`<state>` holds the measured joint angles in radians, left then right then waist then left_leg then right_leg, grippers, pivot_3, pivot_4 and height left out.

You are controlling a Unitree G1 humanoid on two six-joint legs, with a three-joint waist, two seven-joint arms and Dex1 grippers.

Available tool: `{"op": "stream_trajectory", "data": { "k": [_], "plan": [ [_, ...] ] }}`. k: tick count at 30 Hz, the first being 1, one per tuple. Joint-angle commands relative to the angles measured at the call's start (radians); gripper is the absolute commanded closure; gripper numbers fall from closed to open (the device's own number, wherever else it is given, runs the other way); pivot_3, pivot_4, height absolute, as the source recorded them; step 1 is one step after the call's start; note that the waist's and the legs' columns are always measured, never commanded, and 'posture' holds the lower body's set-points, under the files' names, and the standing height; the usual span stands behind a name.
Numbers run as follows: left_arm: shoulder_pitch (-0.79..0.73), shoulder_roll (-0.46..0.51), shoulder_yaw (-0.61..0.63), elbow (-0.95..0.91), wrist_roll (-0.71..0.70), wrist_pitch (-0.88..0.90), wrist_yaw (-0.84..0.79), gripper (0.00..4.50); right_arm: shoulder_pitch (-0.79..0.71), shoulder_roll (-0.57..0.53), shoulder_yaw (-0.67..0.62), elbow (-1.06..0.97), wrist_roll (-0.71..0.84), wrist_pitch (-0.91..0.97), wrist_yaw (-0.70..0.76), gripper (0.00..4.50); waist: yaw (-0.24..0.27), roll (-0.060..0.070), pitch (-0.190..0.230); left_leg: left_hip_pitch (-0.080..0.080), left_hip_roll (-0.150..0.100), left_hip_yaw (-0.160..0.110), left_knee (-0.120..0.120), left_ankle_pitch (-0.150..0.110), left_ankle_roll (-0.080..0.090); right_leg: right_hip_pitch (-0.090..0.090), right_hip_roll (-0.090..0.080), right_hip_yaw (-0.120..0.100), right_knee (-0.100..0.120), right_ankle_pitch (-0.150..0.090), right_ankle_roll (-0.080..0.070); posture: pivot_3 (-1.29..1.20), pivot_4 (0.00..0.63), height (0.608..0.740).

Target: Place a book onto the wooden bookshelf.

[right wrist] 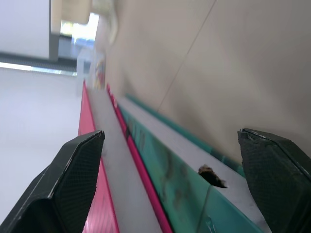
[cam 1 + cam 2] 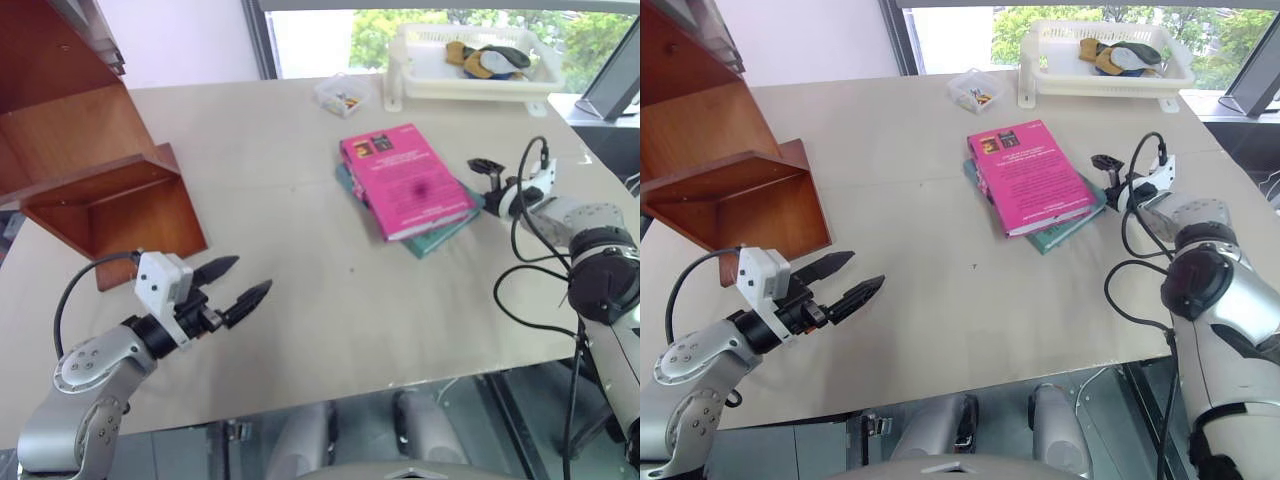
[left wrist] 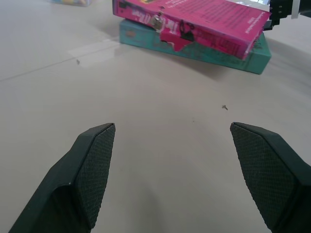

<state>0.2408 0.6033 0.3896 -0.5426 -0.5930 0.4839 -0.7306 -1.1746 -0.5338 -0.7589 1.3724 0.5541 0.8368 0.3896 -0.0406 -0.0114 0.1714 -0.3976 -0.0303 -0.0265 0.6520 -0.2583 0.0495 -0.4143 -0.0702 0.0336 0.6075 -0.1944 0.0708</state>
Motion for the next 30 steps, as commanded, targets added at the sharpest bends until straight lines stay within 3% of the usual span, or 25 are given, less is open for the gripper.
{"op": "stream_trajectory", "data": {
  "k": [1,8,13,16,21,25,30],
  "plan": [
    [0.009,0.006,0.017,-0.045,-0.012,-0.020,0.006,0.46,0.012,-0.032,0.036,-0.052,0.004,0.123,0.086,0.00,0.000,0.000,0.000,0.000,0.000,0.000,0.000,0.000,0.000,0.000,0.000,0.000,0.000,0.000,0.000,0.00,0.150,0.740],
    [-0.024,0.022,-0.001,-0.015,-0.013,-0.019,-0.009,0.46,0.050,-0.070,0.075,-0.102,0.020,0.287,0.149,0.00,0.005,0.000,0.000,0.000,0.000,-0.001,0.000,0.000,0.000,0.000,0.000,-0.001,0.000,0.000,0.000,0.00,0.150,0.740],
    [-0.036,0.031,-0.008,-0.001,-0.007,-0.019,-0.020,0.46,0.054,-0.108,0.069,-0.133,0.026,0.287,0.155,0.00,0.004,0.000,0.000,0.000,-0.001,0.000,0.000,0.000,0.000,0.000,0.001,-0.001,0.000,0.000,0.000,0.00,0.150,0.740],
    [-0.042,0.036,-0.012,0.006,-0.004,-0.020,-0.026,0.46,0.056,-0.111,0.128,-0.171,-0.031,0.167,0.164,0.00,0.002,0.000,0.000,0.000,-0.001,0.000,0.000,0.000,0.000,0.000,0.002,-0.001,0.000,0.000,0.000,0.00,0.150,0.740],
    [-0.044,0.032,-0.016,0.013,-0.006,-0.021,-0.031,0.46,0.055,-0.085,0.283,-0.231,-0.128,-0.026,0.302,0.00,-0.001,0.000,0.000,0.000,0.000,0.000,0.001,0.000,0.000,0.000,0.003,-0.001,0.001,0.000,0.001,0.00,0.150,0.740],
    [-0.060,0.033,-0.037,0.030,0.001,-0.027,-0.040,0.46,-0.003,-0.025,0.246,-0.153,-0.113,-0.178,0.235,0.00,-0.003,0.000,0.000,0.001,0.000,0.000,0.001,0.000,-0.001,0.000,0.004,0.000,0.002,0.000,0.001,0.00,0.150,0.740],
    [-0.085,0.039,-0.045,0.049,0.004,-0.032,-0.043,0.46,-0.053,0.041,0.151,-0.070,-0.042,-0.229,0.171,0.00,0.005,0.000,0.000,0.001,0.001,-0.001,0.001,0.002,-0.002,0.000,0.004,0.000,0.002,0.000,0.000,0.00,0.150,0.740]
  ]
}}
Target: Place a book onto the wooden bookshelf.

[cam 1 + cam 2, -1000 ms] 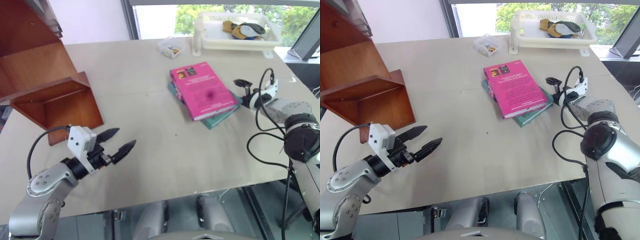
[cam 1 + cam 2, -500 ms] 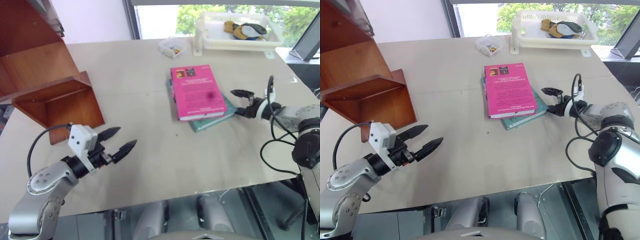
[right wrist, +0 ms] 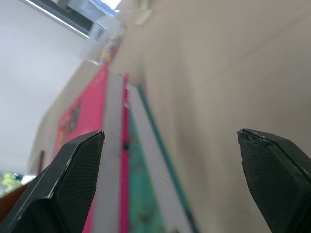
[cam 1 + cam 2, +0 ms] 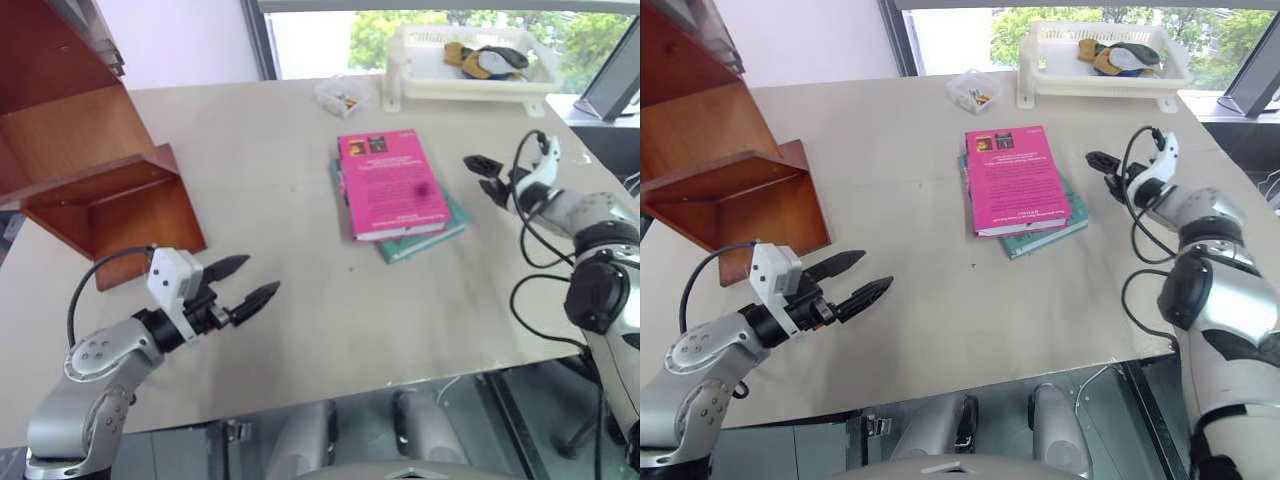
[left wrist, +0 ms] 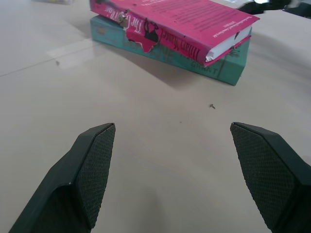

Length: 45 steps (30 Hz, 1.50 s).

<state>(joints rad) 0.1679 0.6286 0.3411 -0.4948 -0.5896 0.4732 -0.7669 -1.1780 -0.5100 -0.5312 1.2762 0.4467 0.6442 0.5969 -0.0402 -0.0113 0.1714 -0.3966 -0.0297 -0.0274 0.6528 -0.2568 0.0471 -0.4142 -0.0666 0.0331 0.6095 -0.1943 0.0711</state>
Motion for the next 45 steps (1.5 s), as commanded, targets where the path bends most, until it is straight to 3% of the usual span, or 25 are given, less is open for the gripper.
{"op": "stream_trajectory", "data": {
  "k": [1,5,11,25,33,37,39,42,45],
  "plan": [
    [-0.013,0.014,0.004,0.001,0.001,-0.021,-0.006,0.46,-0.055,0.029,-0.095,0.036,0.081,-0.038,-0.042,0.00,0.006,0.000,0.000,-0.001,-0.001,-0.001,0.000,0.001,-0.002,0.000,-0.001,-0.001,-0.001,0.000,0.000,0.00,0.150,0.740],
    [0.007,0.011,0.012,-0.018,0.002,-0.022,0.001,0.46,-0.060,0.058,-0.158,0.060,0.130,0.011,-0.032,0.00,0.003,0.000,0.000,-0.001,-0.001,-0.001,0.000,0.002,-0.003,0.000,-0.002,-0.001,-0.002,0.000,0.000,0.00,0.150,0.740],
    [0.056,0.010,0.040,-0.054,-0.007,-0.021,0.017,0.46,-0.028,0.108,-0.103,0.064,0.069,0.005,0.017,0.00,-0.001,0.000,0.000,-0.001,-0.001,-0.001,-0.001,0.001,-0.003,0.000,-0.003,-0.001,-0.001,0.000,0.000,0.00,0.150,0.740],
    [0.120,0.036,0.105,-0.105,-0.031,0.001,0.030,0.46,0.007,0.165,0.204,0.044,-0.151,0.141,0.562,0.00,-0.002,0.001,0.000,-0.001,-0.001,-0.001,-0.001,0.001,-0.003,-0.001,-0.003,-0.001,-0.001,0.000,0.000,0.00,0.150,0.740],
    [0.079,0.019,0.147,-0.087,-0.109,0.022,0.064,0.46,0.002,0.124,0.205,0.022,-0.173,0.045,0.472,0.00,0.000,0.001,0.000,-0.001,-0.001,-0.002,-0.001,0.001,-0.005,-0.001,-0.004,-0.002,0.000,0.000,0.000,0.00,0.150,0.740],
    [-0.047,-0.007,0.160,0.020,-0.221,0.114,0.146,0.46,0.082,0.063,0.394,-0.095,-0.331,-0.157,0.544,0.00,0.005,0.001,-0.001,-0.001,-0.002,-0.004,0.000,0.002,-0.005,-0.001,-0.004,-0.004,0.000,0.000,0.000,0.00,0.150,0.740],
    [-0.091,-0.005,0.153,0.080,-0.253,0.152,0.148,0.46,0.126,0.022,0.420,-0.170,-0.337,-0.176,0.581,0.00,0.007,0.001,-0.001,-0.001,-0.002,-0.005,0.000,0.003,-0.005,0.000,-0.003,-0.005,0.000,0.000,0.000,0.00,0.150,0.740],
    [-0.170,-0.022,0.169,0.213,-0.361,0.242,0.160,0.46,0.209,-0.055,0.393,-0.346,-0.270,-0.064,0.637,0.00,0.006,0.001,-0.001,-0.002,-0.003,-0.005,0.000,0.003,-0.005,-0.001,-0.003,-0.005,0.000,0.000,0.000,0.00,0.150,0.740],
    [-0.285,-0.033,0.158,0.398,-0.445,0.362,0.179,0.46,0.380,-0.130,0.344,-0.658,-0.177,0.089,0.643,0.00,0.020,0.001,-0.001,-0.002,-0.002,-0.006,0.001,0.003,-0.005,-0.001,-0.003,-0.006,0.000,0.000,0.000,0.00,0.150,0.740]
  ]
}}
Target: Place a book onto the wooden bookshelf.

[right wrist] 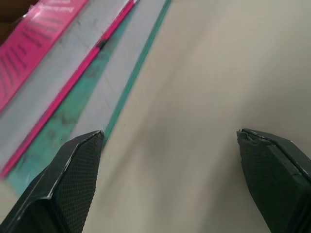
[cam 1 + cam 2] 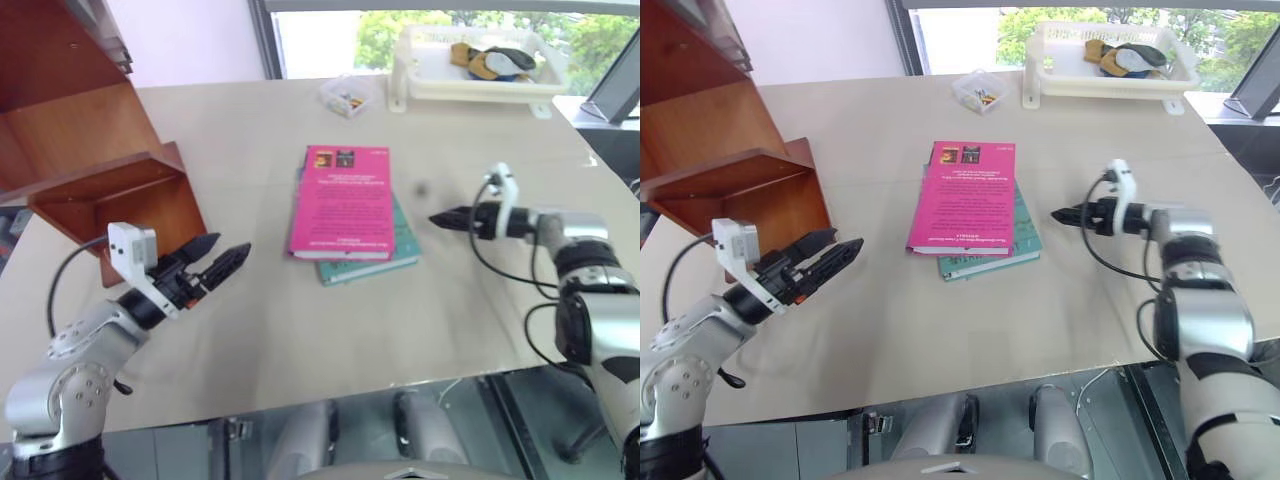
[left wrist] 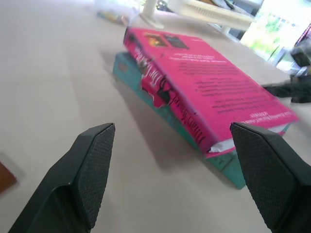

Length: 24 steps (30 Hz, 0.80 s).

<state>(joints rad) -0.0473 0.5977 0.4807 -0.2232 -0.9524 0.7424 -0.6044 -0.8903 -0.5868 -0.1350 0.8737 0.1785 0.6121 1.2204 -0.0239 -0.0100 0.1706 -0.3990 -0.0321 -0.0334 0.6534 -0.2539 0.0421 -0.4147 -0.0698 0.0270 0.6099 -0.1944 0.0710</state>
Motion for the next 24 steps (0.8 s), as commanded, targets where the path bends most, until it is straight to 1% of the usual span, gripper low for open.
{"op": "stream_trajectory", "data": {
  "k": [1,3,5,8,10,13,17,24],
  "plan": [
    [-0.104,-0.004,0.014,0.169,-0.097,0.119,0.017,0.46,0.142,-0.065,-0.066,-0.345,0.120,0.164,0.007,0.00,0.007,0.000,0.000,0.000,0.000,0.000,0.000,0.000,0.000,0.000,0.000,0.000,0.000,0.000,0.000,0.00,0.150,0.740],
    [-0.200,-0.017,0.021,0.281,-0.150,0.175,0.008,0.46,0.243,-0.083,-0.096,-0.517,0.179,0.246,-0.021,0.00,0.009,0.000,0.000,0.000,0.000,0.000,0.000,0.000,0.000,0.000,0.001,0.000,0.001,0.000,0.000,0.00,0.150,0.740],
    [-0.327,-0.034,0.042,0.463,-0.198,0.250,0.020,0.46,0.331,-0.093,-0.124,-0.655,0.225,0.303,-0.058,0.00,0.009,0.000,0.000,0.000,0.001,-0.001,0.002,-0.001,0.001,0.000,0.002,0.000,0.002,0.000,0.000,0.00,0.150,0.740],
    [-0.493,-0.038,-0.004,0.716,-0.150,0.324,-0.003,0.46,0.412,-0.103,-0.174,-0.769,0.270,0.357,-0.129,0.00,0.011,-0.001,0.000,0.002,0.000,-0.001,0.007,-0.001,0.002,0.001,0.003,0.000,0.009,0.000,0.000,0.00,0.150,0.740],
    [-0.558,-0.030,-0.030,0.816,-0.107,0.344,-0.031,0.46,0.432,-0.108,-0.191,-0.802,0.292,0.377,-0.163,0.00,0.009,-0.001,0.000,0.003,-0.001,-0.001,0.011,-0.001,0.002,0.002,0.003,0.000,0.012,0.000,0.001,0.00,0.150,0.740],
    [-0.642,-0.020,-0.087,0.925,-0.048,0.375,-0.126,0.46,0.465,-0.124,-0.209,-0.843,0.319,0.391,-0.199,0.00,0.005,-0.001,0.000,0.003,-0.001,0.000,0.013,-0.001,0.003,0.002,0.004,0.000,0.014,0.000,0.001,0.00,0.150,0.740],
    [-0.733,-0.025,-0.208,1.048,0.077,0.385,-0.280,0.46,0.497,-0.140,-0.236,-0.889,0.365,0.410,-0.235,0.00,0.010,-0.001,0.000,0.002,-0.001,-0.001,0.013,-0.001,0.002,0.002,0.005,0.000,0.014,0.000,0.000,0.00,0.150,0.740],
    [-0.821,-0.046,-0.311,1.196,0.228,0.375,-0.484,0.46,0.519,-0.151,-0.240,-0.906,0.409,0.407,-0.281,0.00,0.010,-0.001,-0.001,0.002,0.000,-0.001,0.013,-0.001,0.002,0.002,0.004,0.000,0.013,0.000,0.000,0.00,0.150,0.740]
  ]
}}
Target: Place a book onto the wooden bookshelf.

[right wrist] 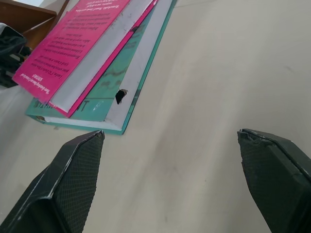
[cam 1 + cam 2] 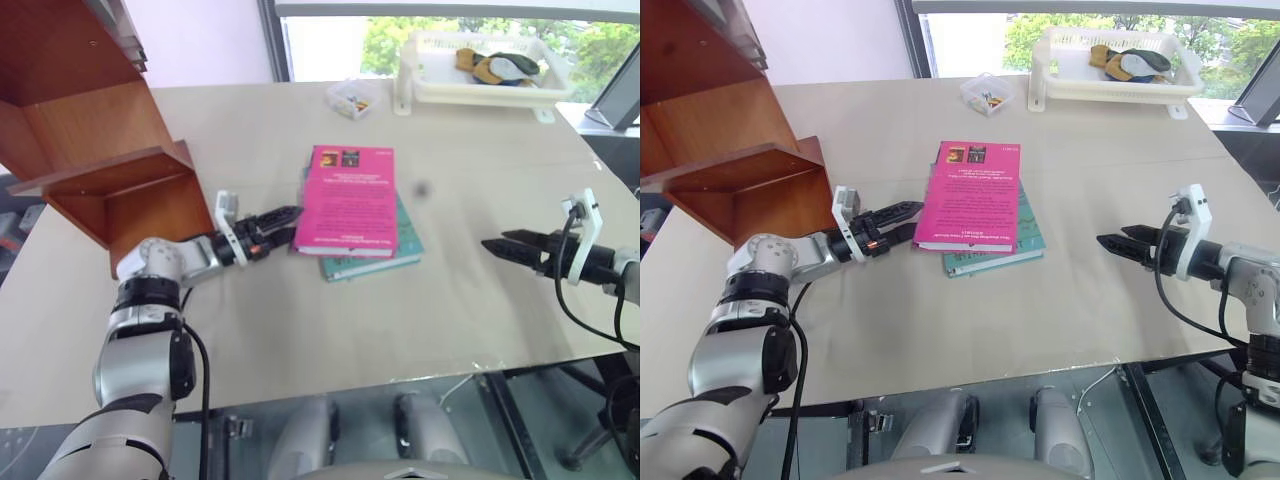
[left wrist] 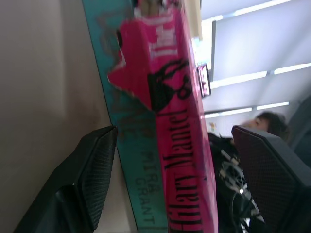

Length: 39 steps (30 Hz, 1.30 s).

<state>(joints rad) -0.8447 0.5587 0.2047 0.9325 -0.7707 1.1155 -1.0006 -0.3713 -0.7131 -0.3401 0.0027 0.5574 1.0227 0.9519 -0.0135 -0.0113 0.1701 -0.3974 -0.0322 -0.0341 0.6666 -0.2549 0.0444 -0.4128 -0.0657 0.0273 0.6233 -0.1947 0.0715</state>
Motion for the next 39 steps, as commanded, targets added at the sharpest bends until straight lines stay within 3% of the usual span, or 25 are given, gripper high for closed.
{"op": "stream_trajectory", "data": {
  "k": [1,7,8,10,12,16,18,23,29,39],
  "plan": [
    [-0.027,-0.010,-0.055,0.050,0.068,0.001,-0.120,0.46,0.001,-0.027,-0.036,-0.035,0.035,-0.005,-0.017,0.00,0.000,0.000,0.000,0.000,0.000,0.000,0.000,0.000,0.000,0.000,0.000,0.000,0.000,0.000,0.000,0.00,0.150,0.740],
    [-0.052,-0.021,-0.083,0.129,0.146,0.004,-0.268,0.46,0.009,-0.035,-0.031,-0.038,0.057,-0.015,-0.038,0.00,0.000,0.000,0.000,0.000,0.000,0.000,0.000,0.000,0.001,0.000,-0.001,0.000,0.000,0.000,0.000,0.00,0.150,0.740],
    [-0.055,-0.023,-0.085,0.140,0.159,0.001,-0.283,0.68,0.011,-0.036,-0.030,-0.040,0.061,-0.016,-0.040,0.00,0.000,0.000,0.000,0.000,0.000,0.000,0.000,0.000,0.001,0.000,0.000,0.000,0.000,0.000,0.000,0.00,0.150,0.740],
    [-0.061,-0.026,-0.085,0.164,0.180,-0.007,-0.313,1.26,0.015,-0.037,-0.027,-0.042,0.069,-0.018,-0.041,0.00,0.000,0.000,0.000,0.000,0.000,0.000,0.000,0.000,0.001,0.000,-0.001,0.000,0.000,0.000,0.000,0.00,0.150,0.740],
    [-0.067,-0.028,-0.087,0.179,0.199,-0.009,-0.346,2.29,0.019,-0.039,-0.024,-0.044,0.079,-0.020,-0.036,0.00,0.000,0.000,0.000,0.000,0.000,0.000,0.000,0.000,0.001,0.000,-0.001,0.000,0.000,0.000,0.000,0.00,0.150,0.740],
    [-0.080,-0.038,-0.102,0.204,0.247,-0.017,-0.390,3.93,0.033,-0.056,-0.013,-0.041,0.090,-0.035,-0.012,0.00,0.002,0.000,0.000,0.000,0.000,0.000,0.000,-0.001,0.001,0.000,-0.001,0.000,0.000,0.000,0.000,0.00,0.150,0.740],
    [-0.085,-0.041,-0.101,0.212,0.262,-0.021,-0.405,4.42,0.049,-0.069,-0.006,-0.045,0.094,-0.054,0.012,0.00,0.003,0.000,-0.001,0.000,0.000,0.000,0.000,-0.001,0.001,0.000,-0.001,0.000,0.000,0.000,0.000,0.00,0.150,0.740],
    [-0.086,-0.038,-0.076,0.202,0.275,-0.028,-0.425,4.46,0.093,-0.086,-0.046,-0.046,0.127,-0.143,0.090,0.00,0.003,0.000,-0.001,0.000,0.000,0.000,0.001,-0.001,0.001,0.001,-0.001,0.000,0.001,0.000,0.000,0.00,0.150,0.740],
    [-0.044,-0.030,-0.051,0.073,0.241,0.013,-0.422,4.46,0.161,-0.138,-0.079,0.015,0.122,-0.382,0.311,0.00,0.001,0.000,-0.001,-0.001,0.000,0.000,0.001,-0.001,0.002,0.000,-0.001,0.000,0.001,0.000,0.001,0.00,0.150,0.740],
    [0.023,-0.047,0.026,-0.108,0.185,0.089,-0.287,4.46,0.118,-0.201,0.002,0.095,0.040,-0.711,0.569,0.00,0.000,-0.001,-0.001,0.000,0.002,0.000,0.002,-0.001,0.002,0.000,0.000,0.000,0.001,0.000,0.001,0.00,0.150,0.740]
  ]
}}
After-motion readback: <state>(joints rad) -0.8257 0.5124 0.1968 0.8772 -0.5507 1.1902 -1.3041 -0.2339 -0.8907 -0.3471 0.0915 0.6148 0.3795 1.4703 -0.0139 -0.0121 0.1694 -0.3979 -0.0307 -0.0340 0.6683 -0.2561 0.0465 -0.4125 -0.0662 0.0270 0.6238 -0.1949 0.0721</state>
